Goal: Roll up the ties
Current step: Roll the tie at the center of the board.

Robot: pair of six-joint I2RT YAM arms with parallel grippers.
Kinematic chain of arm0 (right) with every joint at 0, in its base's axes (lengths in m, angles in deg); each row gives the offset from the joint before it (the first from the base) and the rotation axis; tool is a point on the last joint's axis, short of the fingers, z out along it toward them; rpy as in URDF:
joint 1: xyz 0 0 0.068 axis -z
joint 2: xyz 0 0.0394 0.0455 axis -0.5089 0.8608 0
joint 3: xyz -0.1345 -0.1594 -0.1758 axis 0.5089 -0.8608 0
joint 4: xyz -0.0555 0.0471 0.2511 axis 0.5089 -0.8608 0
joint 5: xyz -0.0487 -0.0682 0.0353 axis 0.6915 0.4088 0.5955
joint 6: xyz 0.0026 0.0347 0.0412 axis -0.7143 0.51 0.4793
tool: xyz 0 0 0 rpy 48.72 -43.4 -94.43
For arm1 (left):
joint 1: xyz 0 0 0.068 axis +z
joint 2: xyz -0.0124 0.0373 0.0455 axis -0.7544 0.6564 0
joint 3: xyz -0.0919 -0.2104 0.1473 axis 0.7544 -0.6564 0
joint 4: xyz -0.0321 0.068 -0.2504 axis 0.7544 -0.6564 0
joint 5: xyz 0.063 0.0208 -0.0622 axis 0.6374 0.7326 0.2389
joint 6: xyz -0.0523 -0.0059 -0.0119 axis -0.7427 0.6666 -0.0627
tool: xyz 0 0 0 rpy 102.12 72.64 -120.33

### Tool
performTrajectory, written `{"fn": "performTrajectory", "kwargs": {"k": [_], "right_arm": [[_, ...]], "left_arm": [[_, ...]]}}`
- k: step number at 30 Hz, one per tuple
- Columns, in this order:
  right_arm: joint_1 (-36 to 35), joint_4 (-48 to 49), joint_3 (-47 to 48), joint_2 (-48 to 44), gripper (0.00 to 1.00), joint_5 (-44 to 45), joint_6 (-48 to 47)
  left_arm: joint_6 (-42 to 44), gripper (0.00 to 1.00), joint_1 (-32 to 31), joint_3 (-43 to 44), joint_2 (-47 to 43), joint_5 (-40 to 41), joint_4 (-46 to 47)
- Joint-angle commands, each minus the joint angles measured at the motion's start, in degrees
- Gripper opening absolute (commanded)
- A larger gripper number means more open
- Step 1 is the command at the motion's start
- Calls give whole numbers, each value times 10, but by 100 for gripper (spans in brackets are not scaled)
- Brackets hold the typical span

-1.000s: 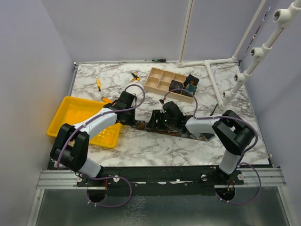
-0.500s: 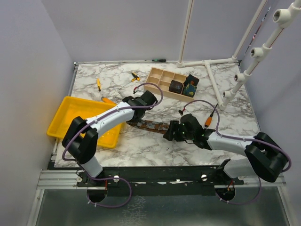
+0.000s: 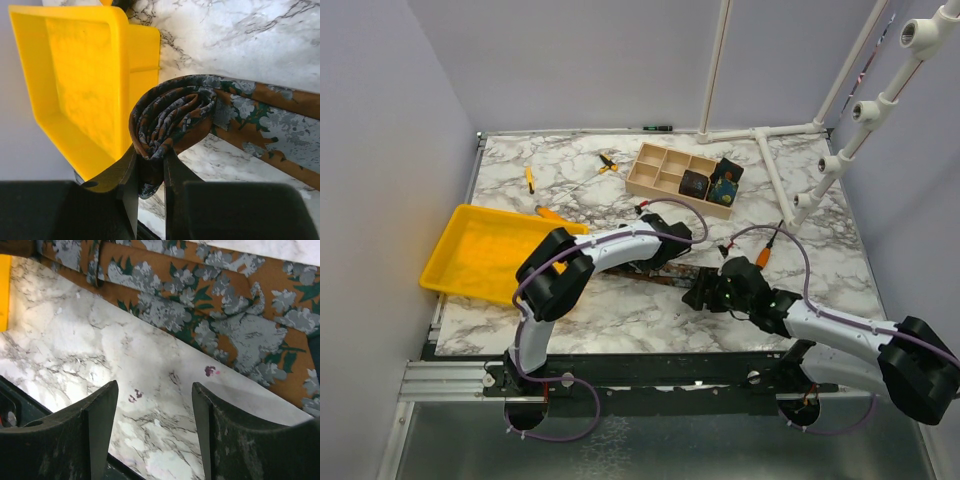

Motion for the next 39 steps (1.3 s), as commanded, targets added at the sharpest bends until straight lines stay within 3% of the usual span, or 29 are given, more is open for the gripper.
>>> {"fn": "performTrajectory", "kwargs": {"k": [1,13,17,25,34,39], "right_arm": [[1,-38,-21,-27,65,21,4],[1,-63,-39,-64,64,20,8],[1,-68,-39,-64,64,21,11],[1,-77,-37,-68,64,25,16],[1,-101,-19,-77,66,25,14],[1,-116,9,-80,71,14,3]], "left_arm": [[-82,0,-29,61,65,74,-100],[-133,0,-64,132,165,63,-117],[-98,25,-66,140,170,38,-70],[-52,59,-66,130,159,-22,14],[-17,86,-60,104,79,-68,74],[9,92,-53,77,7,-100,102]]}}
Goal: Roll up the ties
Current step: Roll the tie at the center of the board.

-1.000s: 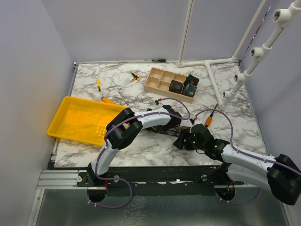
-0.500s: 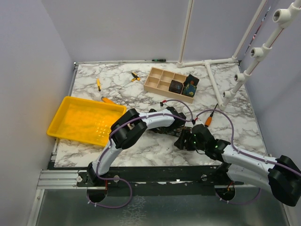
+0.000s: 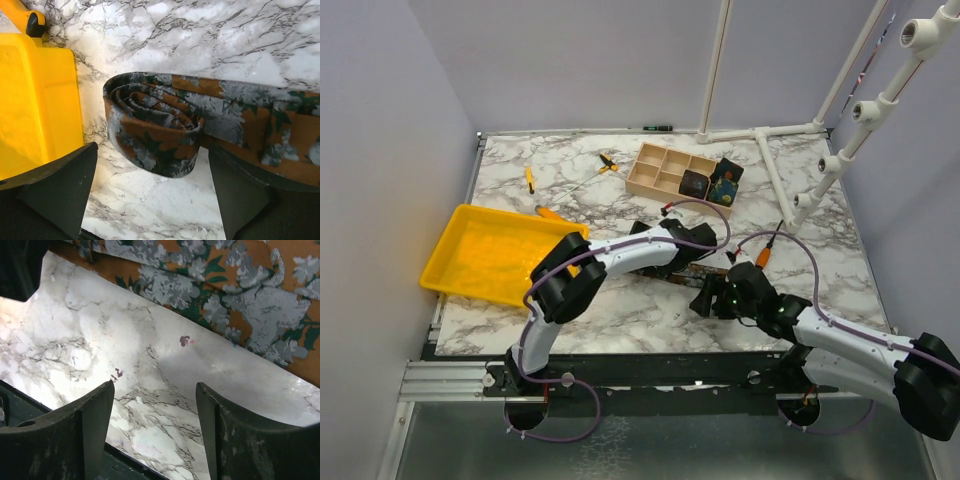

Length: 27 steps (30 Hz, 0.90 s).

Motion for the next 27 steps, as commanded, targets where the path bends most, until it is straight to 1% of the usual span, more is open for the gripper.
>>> {"fn": "performTrajectory", "kwargs": {"k": [1,4,7,9,11,14,17,19,22,27], "right_arm": [[1,-32,43,-5,72,-2,-14],[1,-40,74,7,74,-8,-19],[1,-19,111,33,75,-30,-29],[1,4,135,69,75,-42,-25],[1,22,168,130,74,-51,-15],[0,61,214,210,72,-76,4],[-3,83,260,278,70,-84,19],[-4,82,291,318,69,-85,24],[-4,78,326,361,67,-85,23],[-4,73,355,406,64,-76,23]], "left_arm": [[32,94,8,-23,-86,-53,48],[53,98,22,-44,-138,-85,67],[83,98,58,-79,-204,-149,111],[114,98,100,-114,-251,-218,159],[143,98,155,-159,-304,-298,234],[171,99,228,-227,-354,-403,319],[173,99,293,-282,-379,-501,385],[166,99,319,-313,-389,-550,423],[167,99,338,-341,-394,-588,453],[185,99,339,-349,-383,-618,461]]}}
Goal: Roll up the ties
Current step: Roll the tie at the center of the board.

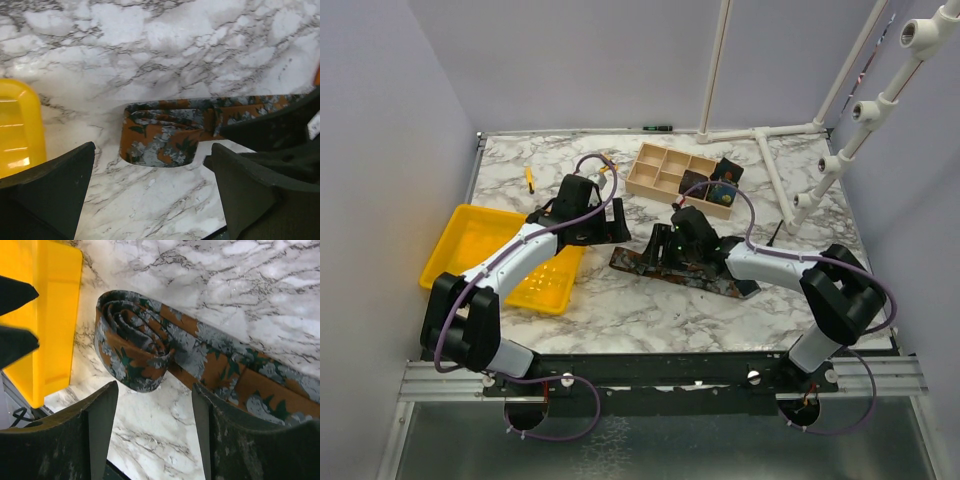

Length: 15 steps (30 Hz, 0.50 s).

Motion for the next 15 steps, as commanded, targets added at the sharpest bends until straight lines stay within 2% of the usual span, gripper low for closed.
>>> {"fn": "performTrajectory", "kwargs": {"k": [1,15], "right_arm": [[-3,5,25,36,63,-3,5],[9,0,0,59,50,35,-7]], "left_arm": [[28,98,2,-4,3,-86,54],[45,89,3,-18,91,-109,56]]}}
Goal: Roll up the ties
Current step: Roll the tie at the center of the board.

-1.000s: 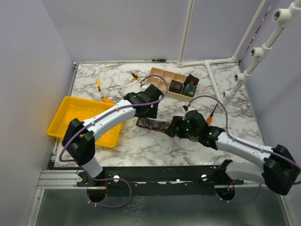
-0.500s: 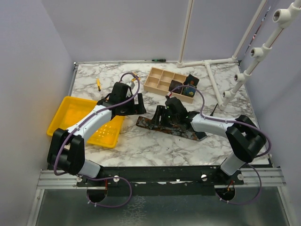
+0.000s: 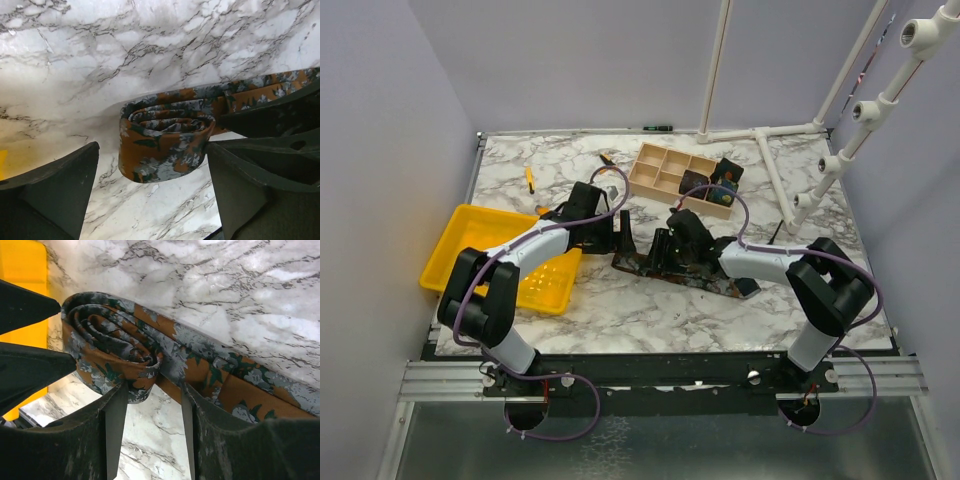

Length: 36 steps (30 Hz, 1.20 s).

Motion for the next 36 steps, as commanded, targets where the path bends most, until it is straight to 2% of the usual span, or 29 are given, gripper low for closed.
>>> {"fn": "performTrajectory", "kwargs": {"k": [1,10,21,28,32,36], "right_arm": [[10,6,-22,5,49,17,-7],[26,31,-53,5,44,3,-21],[38,47,-67,8,42,-11,-31],[37,56,-69,13,40,-18,-37],[38,58,-68,17,40,-22,-39],[39,57,-65,19,39,-23,-40]], "left_arm": [[14,89,2,-5,17,-30,7],[23,88,2,-4,46,-62,14],[21,83,2,-5,89,-126,42],[17,80,2,5,117,-134,58],[10,76,3,2,118,-130,78],[10,67,3,-11,112,-154,93]]}}
